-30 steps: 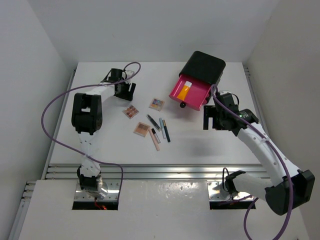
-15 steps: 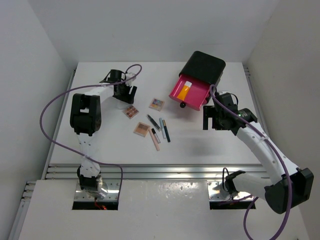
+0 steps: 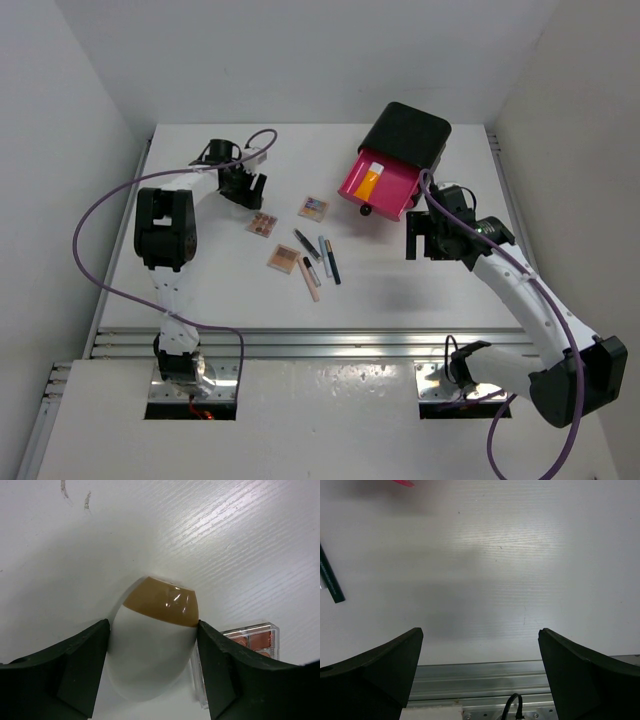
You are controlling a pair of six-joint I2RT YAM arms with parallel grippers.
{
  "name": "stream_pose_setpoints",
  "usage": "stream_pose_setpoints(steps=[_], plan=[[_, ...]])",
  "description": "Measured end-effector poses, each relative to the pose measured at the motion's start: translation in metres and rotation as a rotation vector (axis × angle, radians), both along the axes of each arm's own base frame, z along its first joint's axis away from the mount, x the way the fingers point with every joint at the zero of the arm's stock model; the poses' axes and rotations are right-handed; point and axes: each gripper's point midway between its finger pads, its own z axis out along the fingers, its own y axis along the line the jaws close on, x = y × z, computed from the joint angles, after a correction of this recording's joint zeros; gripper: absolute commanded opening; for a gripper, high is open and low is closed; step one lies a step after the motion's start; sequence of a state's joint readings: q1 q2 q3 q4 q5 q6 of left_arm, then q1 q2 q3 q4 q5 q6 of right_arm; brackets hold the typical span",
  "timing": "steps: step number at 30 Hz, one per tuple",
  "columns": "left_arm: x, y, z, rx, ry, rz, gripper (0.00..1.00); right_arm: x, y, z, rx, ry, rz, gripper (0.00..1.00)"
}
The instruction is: Organize the makeup
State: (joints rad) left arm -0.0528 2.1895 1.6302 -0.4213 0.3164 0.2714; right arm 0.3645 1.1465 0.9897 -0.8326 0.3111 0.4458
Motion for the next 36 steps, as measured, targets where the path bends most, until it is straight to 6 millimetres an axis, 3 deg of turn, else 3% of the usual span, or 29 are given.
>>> stream_pose_setpoints(steps=[9, 14, 25, 36], plan=[[0.0, 0.0, -0.001, 0.015, -0.016, -0.05, 0.66, 0.0, 0.0, -0.001, -0.001, 0.004, 0.0, 0.99], [0.0, -0.001, -0.002, 0.013, -0.021, -0.061, 0.51, 0.0, 0.0, -0.003, -0.005, 0.013, 0.0, 0.99], [-0.003, 0.003, 0.003, -0.032, 0.018, 0.002, 0.36, 0.001, 0.0, -0.004, -0.006, 0.016, 0.0, 0.99], [0.015, -0.001, 0.041, -0.107, -0.027, 0.08, 0.3, 0.001, 0.0, -0.004, -0.006, 0.016, 0.0, 0.99]])
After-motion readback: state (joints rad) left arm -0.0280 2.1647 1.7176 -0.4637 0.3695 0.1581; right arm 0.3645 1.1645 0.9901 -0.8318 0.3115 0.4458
